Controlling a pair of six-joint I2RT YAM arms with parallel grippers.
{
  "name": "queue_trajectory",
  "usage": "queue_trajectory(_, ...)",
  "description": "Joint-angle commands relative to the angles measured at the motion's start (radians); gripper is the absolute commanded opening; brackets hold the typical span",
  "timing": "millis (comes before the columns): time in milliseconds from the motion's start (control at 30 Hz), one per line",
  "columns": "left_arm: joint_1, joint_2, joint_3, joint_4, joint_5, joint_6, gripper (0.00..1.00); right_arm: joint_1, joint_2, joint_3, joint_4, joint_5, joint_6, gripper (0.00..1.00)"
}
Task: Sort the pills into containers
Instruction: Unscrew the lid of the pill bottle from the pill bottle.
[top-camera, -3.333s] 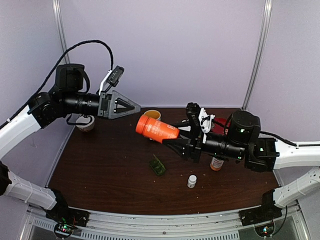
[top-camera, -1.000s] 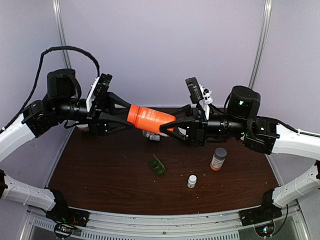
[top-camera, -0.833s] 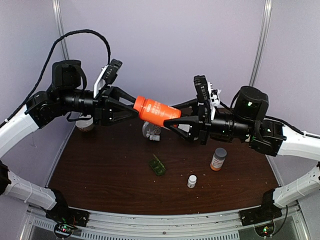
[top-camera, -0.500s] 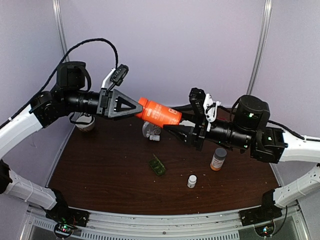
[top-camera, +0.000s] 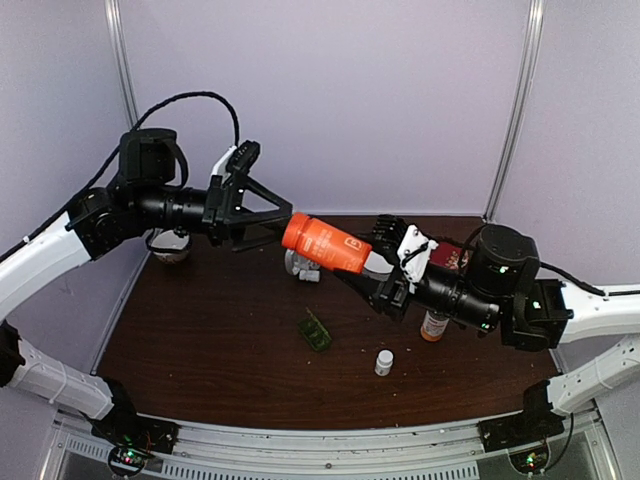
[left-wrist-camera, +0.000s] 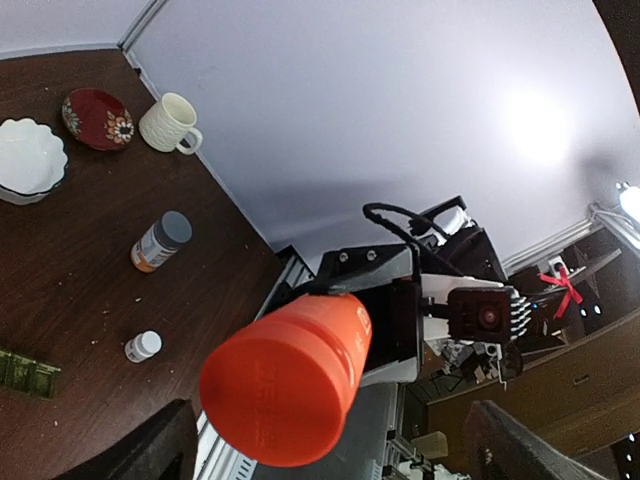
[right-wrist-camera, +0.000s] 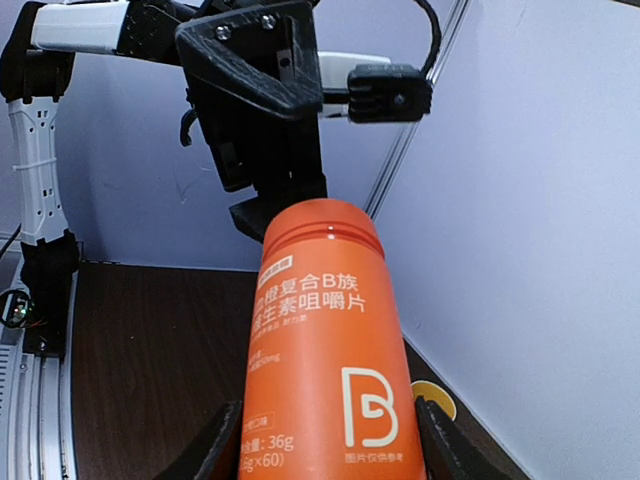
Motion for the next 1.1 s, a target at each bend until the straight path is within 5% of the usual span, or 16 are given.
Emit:
queue_trajectory(0, 0.005, -0.085, 0.012, 0.036, -0.101, 0.249, 0.98, -0.020, -0.042, -0.034, 0.003, -0.024, 0.166, 0.00)
queue_trajectory(167, 0.009, -0.183, -0.028, 0.038, -0.198, 0.612, 0.97, -0.076, -0.060, -0.048, 0.011, -0.188, 0.373, 0.00)
queue_trajectory(300, 0.009, -0.270, -0.150, 0.140, -0.110, 0.977, 0.97, -0.172, -0.063, -0.048, 0.046, -0.430, 0.588, 0.00)
queue_trajectory(400, 0.009, -0.287, -0.152, 0.140, -0.040, 1.162, 0.98, -0.252, -0.067, -0.150, 0.342, -0.660, 0.818, 0.00)
queue_trajectory(700, 0.007, -0.154, 0.050, 0.100, 0.201, 1.284, 0.98, -0.276, -0.012, -0.192, 0.824, -0.752, 1.023, 0.02)
queue_trajectory(867, 0.006, -0.097, 0.146, 0.110, 0.220, 1.299, 0.98, -0.276, 0.060, -0.139, 1.050, -0.832, 1.117, 0.02)
queue_trajectory(967, 0.002, -0.086, 0.133, 0.161, 0.249, 1.294, 0.98, -0.274, 0.064, -0.139, 1.055, -0.824, 1.114, 0.02)
queue_trajectory(1067, -0.011, -0.084, 0.112, 0.203, 0.252, 1.288, 0.98, -0.271, 0.066, -0.104, 0.872, -0.819, 1.039, 0.00)
